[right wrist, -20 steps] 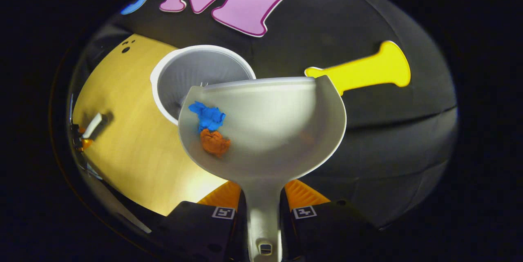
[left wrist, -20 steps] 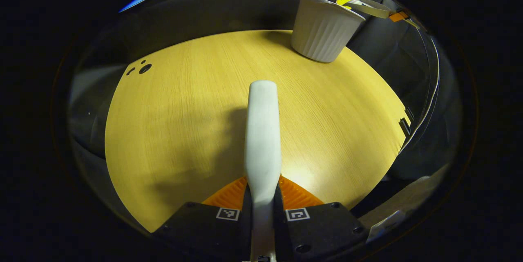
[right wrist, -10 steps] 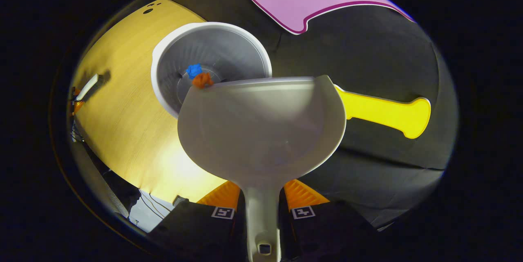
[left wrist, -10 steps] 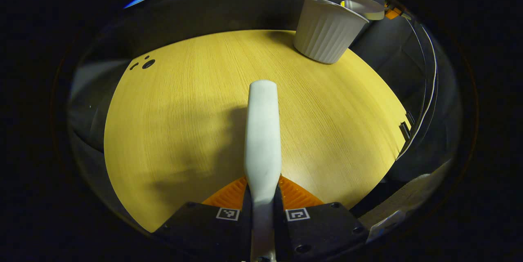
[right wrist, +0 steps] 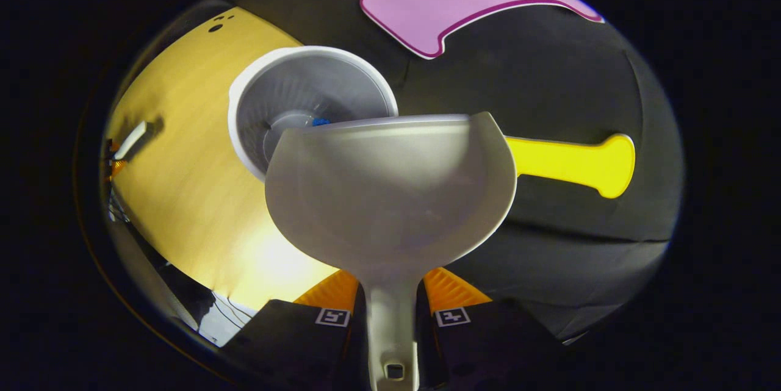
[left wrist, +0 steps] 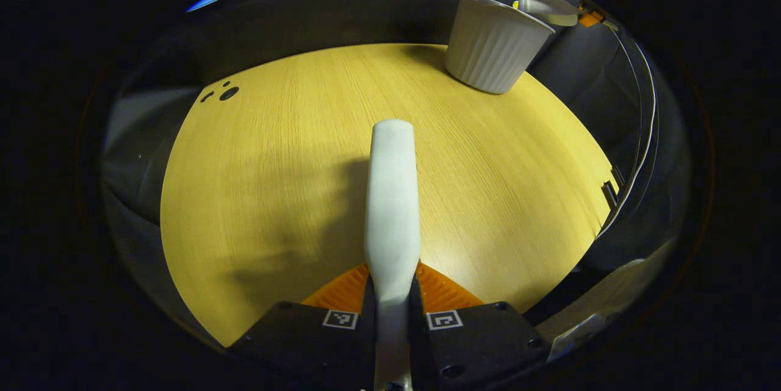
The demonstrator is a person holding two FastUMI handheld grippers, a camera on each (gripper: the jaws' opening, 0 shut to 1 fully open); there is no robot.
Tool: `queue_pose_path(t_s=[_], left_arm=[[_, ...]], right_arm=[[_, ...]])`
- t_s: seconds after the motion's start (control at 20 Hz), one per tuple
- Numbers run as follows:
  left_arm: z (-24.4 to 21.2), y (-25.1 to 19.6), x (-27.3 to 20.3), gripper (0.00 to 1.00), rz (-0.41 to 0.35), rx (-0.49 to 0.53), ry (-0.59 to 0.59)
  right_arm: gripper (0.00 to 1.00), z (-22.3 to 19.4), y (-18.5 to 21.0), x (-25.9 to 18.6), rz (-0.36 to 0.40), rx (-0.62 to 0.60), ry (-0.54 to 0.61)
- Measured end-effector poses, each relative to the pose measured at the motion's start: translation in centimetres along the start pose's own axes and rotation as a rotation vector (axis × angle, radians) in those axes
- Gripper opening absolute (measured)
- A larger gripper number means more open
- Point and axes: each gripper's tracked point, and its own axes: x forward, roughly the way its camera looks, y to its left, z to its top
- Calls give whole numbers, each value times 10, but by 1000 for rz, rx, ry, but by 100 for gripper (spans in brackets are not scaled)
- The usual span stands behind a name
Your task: Pick up the small broom and dustpan from the desktop, sweep the trash into the dustpan with the broom, and then empty the trash into the garbage bin.
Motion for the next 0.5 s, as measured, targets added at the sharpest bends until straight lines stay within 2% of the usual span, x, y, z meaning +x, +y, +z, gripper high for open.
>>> queue_pose_path(t_s=[0.2,0.25,0.5], left_arm=[[0,2,-1,27,13,3,1],[1,3,-2,27,19,9,2],[5,9,-3,27,55,24,6]], right_arm=[[35,-1,11,-23,36,116,-147],[38,-3,20,-33,53,149,-194],[36,-29,71,-69,143,227,-311]])
